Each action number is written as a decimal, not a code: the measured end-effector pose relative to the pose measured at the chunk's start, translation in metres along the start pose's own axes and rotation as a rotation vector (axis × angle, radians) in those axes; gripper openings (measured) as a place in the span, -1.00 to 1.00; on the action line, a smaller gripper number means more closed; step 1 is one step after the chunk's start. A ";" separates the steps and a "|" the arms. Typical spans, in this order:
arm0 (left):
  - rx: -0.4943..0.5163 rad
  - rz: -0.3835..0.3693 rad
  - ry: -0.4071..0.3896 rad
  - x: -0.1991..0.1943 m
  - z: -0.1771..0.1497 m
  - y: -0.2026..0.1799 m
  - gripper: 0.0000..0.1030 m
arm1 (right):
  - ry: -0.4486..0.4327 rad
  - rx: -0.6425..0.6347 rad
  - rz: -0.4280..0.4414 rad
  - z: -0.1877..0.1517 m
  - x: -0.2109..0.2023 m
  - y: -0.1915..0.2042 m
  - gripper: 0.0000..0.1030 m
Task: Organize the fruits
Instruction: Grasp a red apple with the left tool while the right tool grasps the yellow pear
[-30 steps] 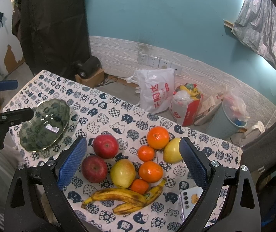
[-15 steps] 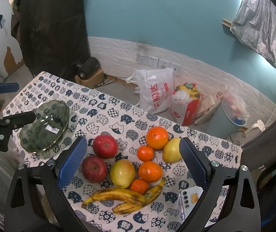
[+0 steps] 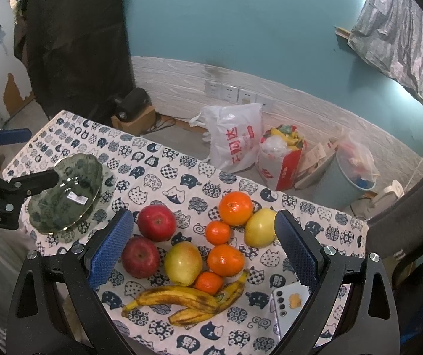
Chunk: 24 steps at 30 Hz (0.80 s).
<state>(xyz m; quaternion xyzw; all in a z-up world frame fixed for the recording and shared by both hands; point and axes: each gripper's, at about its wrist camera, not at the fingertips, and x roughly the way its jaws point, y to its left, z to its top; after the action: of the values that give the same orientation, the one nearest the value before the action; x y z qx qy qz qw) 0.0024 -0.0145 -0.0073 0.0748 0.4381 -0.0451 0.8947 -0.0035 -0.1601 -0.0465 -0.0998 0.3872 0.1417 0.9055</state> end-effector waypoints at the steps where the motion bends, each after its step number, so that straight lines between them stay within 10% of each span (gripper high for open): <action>1: 0.001 0.000 0.003 0.002 0.001 -0.001 1.00 | 0.000 0.004 -0.001 0.000 0.000 -0.002 0.86; 24: 0.021 -0.123 0.241 0.104 0.017 -0.038 1.00 | 0.247 -0.014 -0.084 -0.012 0.089 -0.081 0.85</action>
<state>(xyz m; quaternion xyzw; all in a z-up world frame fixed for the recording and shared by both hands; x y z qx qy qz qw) 0.0740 -0.0569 -0.0830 0.0622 0.5455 -0.0949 0.8304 0.0746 -0.2236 -0.1138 -0.1391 0.4903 0.0931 0.8553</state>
